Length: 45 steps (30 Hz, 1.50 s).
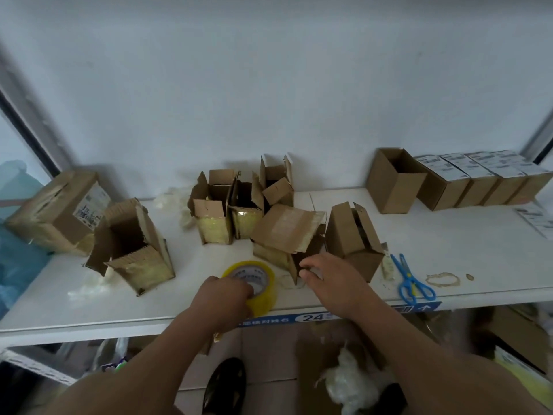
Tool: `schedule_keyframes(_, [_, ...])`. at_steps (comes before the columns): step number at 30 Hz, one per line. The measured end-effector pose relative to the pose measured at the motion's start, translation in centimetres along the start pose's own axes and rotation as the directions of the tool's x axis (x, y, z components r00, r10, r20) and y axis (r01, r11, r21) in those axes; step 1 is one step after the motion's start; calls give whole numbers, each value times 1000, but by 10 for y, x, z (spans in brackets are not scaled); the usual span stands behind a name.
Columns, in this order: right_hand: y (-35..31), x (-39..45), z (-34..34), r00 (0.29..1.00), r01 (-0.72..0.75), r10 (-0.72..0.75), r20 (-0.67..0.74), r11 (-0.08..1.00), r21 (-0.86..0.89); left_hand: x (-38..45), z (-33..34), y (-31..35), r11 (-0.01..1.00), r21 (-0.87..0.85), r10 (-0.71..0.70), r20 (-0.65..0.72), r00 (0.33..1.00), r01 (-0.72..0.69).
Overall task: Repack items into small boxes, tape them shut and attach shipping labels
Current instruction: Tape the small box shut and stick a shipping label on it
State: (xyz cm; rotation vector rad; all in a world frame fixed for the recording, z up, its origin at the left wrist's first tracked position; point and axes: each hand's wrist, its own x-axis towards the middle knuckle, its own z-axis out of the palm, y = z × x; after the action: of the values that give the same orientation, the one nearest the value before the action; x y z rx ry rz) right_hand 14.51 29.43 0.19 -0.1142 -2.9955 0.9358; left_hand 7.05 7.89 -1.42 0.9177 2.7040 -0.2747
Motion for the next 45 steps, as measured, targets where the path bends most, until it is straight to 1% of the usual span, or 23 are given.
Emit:
schedule_keyframes(3, [-2,-3,-5,999,-32,30,46,998,51,-12,-21,-2,995,-94,-31,19,999,33])
schedule_keyframes(7, [-4,-5,-8,991,-108,85,107,969,224,-27,-51,-4,959,-280,-39,-20,999,32])
schedule_keyframes(9, [-5,-3,-7,983,-169,133,127,922,349,-29,-61,-1,926,-377,-40,-65,997,12])
schedule_keyframes(12, [-9,-1,-10,964,-264,188,188,768,583,-30,-73,9,869,-493,-25,-143,989,-49])
schedule_keyframes(14, [-12,-2,-15,955,-293,171,241,650,701,-29,-81,17,818,-568,-16,-189,982,-96])
schedule_keyframes(16, [-15,-4,-22,963,-269,131,235,505,820,-28,-87,25,786,-605,-24,-230,973,-124])
schedule_keyframes(19, [-15,-8,-31,982,-183,96,162,280,942,-26,-94,32,744,-649,-30,-267,963,-157])
schedule_keyframes(20, [-15,-9,-34,985,-164,83,149,230,959,-24,-97,34,729,-661,-15,-271,962,-175])
schedule_keyframes(21, [-13,-11,-37,988,-147,70,135,218,965,-22,-99,36,709,-678,-2,-275,961,-193])
schedule_keyframes(22, [-11,-13,-41,990,-134,66,121,242,961,-21,-102,38,680,-704,-6,-287,958,-207])
schedule_keyframes(23, [-8,-15,-44,992,-122,72,105,296,947,-21,-107,40,640,-736,-34,-311,950,-218])
schedule_keyframes(24, [-6,-17,-47,993,-109,81,86,360,926,-20,-112,42,596,-768,-80,-350,933,-237])
schedule_keyframes(26, [-1,-20,-52,996,-72,88,34,483,873,-17,-121,46,501,-809,-182,-446,876,-308])
schedule_keyframes(27, [2,-22,-54,996,-55,84,11,534,844,-14,-124,48,462,-819,-215,-474,854,-339])
schedule_keyframes(28, [5,-23,-57,997,-40,76,-5,575,817,-10,-126,51,443,-824,-220,-482,848,-354])
schedule_keyframes(30, [8,-27,-62,997,-14,64,-31,608,794,0,-128,58,471,-805,-163,-482,861,-361])
schedule_keyframes(33, [11,-33,-69,997,15,47,-55,606,795,14,-130,73,551,-742,-41,-481,876,-381])
schedule_keyframes(35, [15,-36,-72,995,26,61,-82,625,780,21,-130,83,633,-659,29,-503,864,-406])
schedule_keyframes(37, [21,-37,-76,989,27,94,-111,632,775,25,-129,91,675,-602,55,-535,843,-426])
schedule_keyframes(42, [34,-39,-84,977,22,152,-152,633,774,36,-127,105,661,-563,41,-633,773,-496])
schedule_keyframes(44, [37,-40,-86,972,23,166,-165,635,772,41,-128,111,630,-588,14,-645,764,-507])
schedule_keyframes(45, [38,-40,-87,971,23,169,-169,635,772,42,-130,113,607,-614,-5,-638,770,-504])
